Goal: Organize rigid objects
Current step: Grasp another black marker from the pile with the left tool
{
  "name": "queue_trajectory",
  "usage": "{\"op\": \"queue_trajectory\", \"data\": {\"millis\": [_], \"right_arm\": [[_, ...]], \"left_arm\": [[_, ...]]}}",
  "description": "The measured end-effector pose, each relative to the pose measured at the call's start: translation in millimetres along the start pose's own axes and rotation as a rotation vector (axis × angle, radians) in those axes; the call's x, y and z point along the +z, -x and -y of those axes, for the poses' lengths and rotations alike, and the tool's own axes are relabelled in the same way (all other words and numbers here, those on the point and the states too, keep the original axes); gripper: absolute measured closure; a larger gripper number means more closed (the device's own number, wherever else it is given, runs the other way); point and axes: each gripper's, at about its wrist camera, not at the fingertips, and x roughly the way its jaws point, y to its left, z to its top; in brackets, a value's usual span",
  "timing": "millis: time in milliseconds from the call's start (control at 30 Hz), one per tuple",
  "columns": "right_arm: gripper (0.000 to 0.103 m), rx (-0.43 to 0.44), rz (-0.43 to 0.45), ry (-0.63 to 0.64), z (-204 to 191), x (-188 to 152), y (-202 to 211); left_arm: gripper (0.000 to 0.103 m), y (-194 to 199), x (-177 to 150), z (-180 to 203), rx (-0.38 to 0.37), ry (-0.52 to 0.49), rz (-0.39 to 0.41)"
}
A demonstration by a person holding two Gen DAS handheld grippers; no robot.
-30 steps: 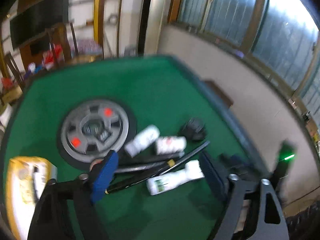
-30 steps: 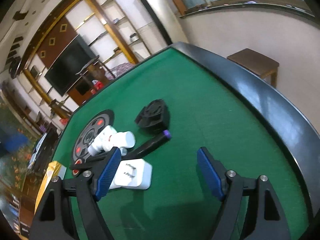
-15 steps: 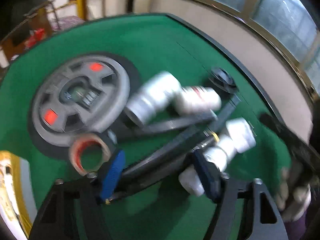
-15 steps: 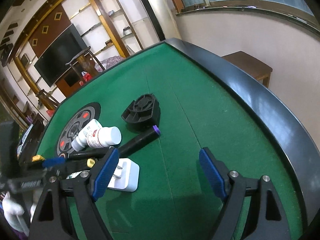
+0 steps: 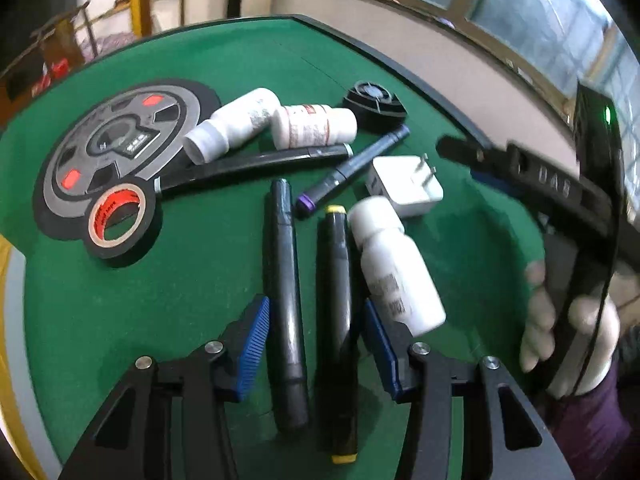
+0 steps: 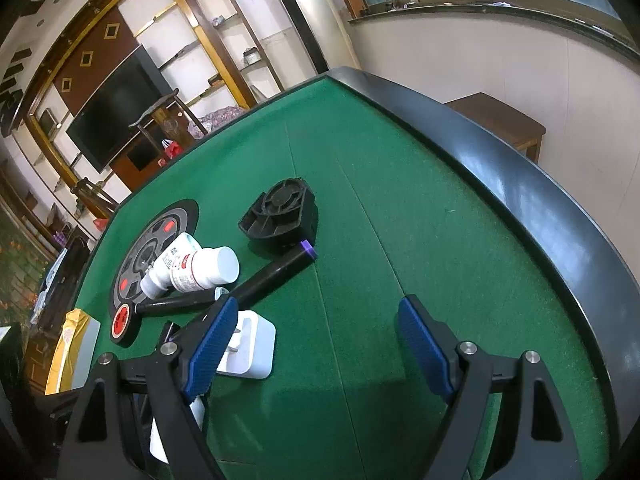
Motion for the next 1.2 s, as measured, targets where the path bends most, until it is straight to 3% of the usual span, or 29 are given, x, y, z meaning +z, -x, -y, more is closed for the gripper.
{"op": "queue_trajectory", "data": {"millis": [200, 267, 467, 533, 667, 733, 800, 833, 967, 1200], "right_arm": [[0.021, 0.003, -0.022, 0.0, 1, -1, -4], [0.021, 0.005, -0.029, -0.002, 0, 0, -4], [0.021, 0.003, -0.038, -0.005, -1, 1, -6], [0.021, 0.003, -0.038, -0.006, 0, 0, -6], [0.021, 0.001, -0.038, -0.004, 0, 1, -7], [0.021, -0.002, -0.037, -0.002, -1, 1, -7], [0.021, -0.003, -0.037, -0.001, -1, 0, -8], [0.021, -0.003, -0.036, -0.001, -1, 0, -8], [0.021, -0.012, -0.036, 0.005, -4, 0, -9], [0.02, -0.019, -0.033, 0.011, -7, 0, -11]], "left_arm": [[0.052, 9, -3, -27, -0.031, 0.1, 0.041], [0.052, 11, -3, -23, 0.056, 0.069, 0.054], [0.053, 10, -11, -15, 0.132, -0.009, 0.076], [0.052, 2, -9, 0, 0.221, -0.075, 0.082], [0.052, -2, -7, 11, 0.255, -0.088, 0.128], [0.053, -1, -6, 9, 0.248, -0.05, 0.14], [0.072, 1, -7, 4, 0.218, -0.021, 0.143], [0.089, 3, -8, 3, 0.207, -0.024, 0.142], [0.089, 15, -16, -8, 0.141, 0.029, 0.147], [0.089, 78, -38, -24, 0.013, 0.141, 0.266]]}}
